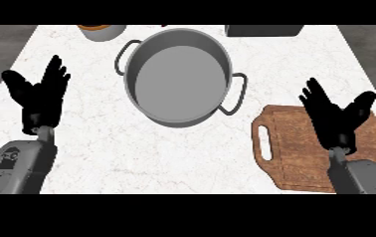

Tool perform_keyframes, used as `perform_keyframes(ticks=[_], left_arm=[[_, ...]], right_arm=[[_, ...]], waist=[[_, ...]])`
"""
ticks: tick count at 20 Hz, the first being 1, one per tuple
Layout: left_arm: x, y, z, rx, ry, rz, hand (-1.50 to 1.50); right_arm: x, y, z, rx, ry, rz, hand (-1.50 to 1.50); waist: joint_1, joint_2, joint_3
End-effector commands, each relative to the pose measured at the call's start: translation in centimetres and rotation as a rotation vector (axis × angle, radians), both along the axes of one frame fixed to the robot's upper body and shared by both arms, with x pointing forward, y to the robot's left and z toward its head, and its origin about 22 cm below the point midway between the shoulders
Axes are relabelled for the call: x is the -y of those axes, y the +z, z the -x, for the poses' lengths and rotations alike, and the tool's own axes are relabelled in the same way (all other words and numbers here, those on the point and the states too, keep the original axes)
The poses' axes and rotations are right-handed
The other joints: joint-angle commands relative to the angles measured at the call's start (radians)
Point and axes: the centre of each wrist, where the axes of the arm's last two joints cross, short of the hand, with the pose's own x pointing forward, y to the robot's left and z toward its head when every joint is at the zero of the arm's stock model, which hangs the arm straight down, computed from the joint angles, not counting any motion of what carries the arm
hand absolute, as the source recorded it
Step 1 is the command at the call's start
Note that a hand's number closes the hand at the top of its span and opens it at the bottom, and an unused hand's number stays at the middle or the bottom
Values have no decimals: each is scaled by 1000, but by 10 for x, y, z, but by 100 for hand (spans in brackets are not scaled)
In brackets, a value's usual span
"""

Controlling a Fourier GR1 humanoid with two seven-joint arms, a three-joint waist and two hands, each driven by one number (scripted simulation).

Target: Pick the lemon from the cutting board and place it in the pot

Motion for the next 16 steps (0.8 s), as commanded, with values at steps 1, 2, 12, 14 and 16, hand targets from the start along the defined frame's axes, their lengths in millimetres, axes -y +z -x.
perform_keyframes(ticks=[1, 2, 12, 14, 16], left_arm=[[-1, -5, 2, -6, -82, -10, 0], [12, -21, 20, -55, -169, -3, 0], [62, -71, 52, -196, -466, 52, 0], [56, -72, 51, -183, -461, 43, 0], [76, -66, 55, -178, -509, 33, 0]], right_arm=[[12, -3, 9, 41, 86, 46, 150], [33, -4, 18, 41, 182, 91, 150], [71, 45, 13, 736, -20, 479, -150], [86, 33, 40, 818, 20, 452, -150], [88, 43, 43, 843, 36, 459, -150]], waist=[[7, 10, -6], [11, 8, -5], [-31, 2, 0], [-36, 3, -3], [-7, 6, -5]])
